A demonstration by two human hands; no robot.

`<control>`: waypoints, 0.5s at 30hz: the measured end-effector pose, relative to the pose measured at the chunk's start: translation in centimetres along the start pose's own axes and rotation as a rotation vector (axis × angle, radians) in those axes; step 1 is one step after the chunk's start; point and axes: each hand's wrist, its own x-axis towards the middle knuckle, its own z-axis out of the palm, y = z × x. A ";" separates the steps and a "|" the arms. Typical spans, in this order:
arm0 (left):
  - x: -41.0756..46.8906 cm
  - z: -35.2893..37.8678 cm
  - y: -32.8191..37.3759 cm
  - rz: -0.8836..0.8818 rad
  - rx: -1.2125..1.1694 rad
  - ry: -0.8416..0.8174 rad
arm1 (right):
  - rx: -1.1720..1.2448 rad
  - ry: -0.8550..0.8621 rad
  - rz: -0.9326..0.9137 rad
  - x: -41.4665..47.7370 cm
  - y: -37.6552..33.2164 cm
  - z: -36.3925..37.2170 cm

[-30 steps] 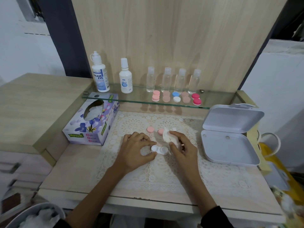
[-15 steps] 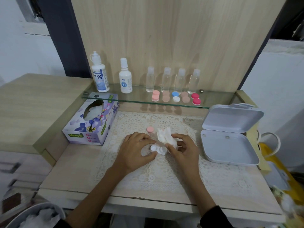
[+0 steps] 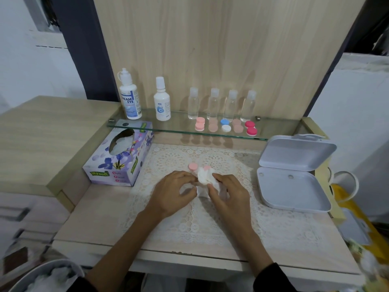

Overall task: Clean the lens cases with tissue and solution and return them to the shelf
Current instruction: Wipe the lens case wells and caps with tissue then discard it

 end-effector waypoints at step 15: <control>-5.4 -8.8 -3.7 0.052 0.126 0.106 | 0.021 -0.178 -0.143 0.3 -5.1 3.9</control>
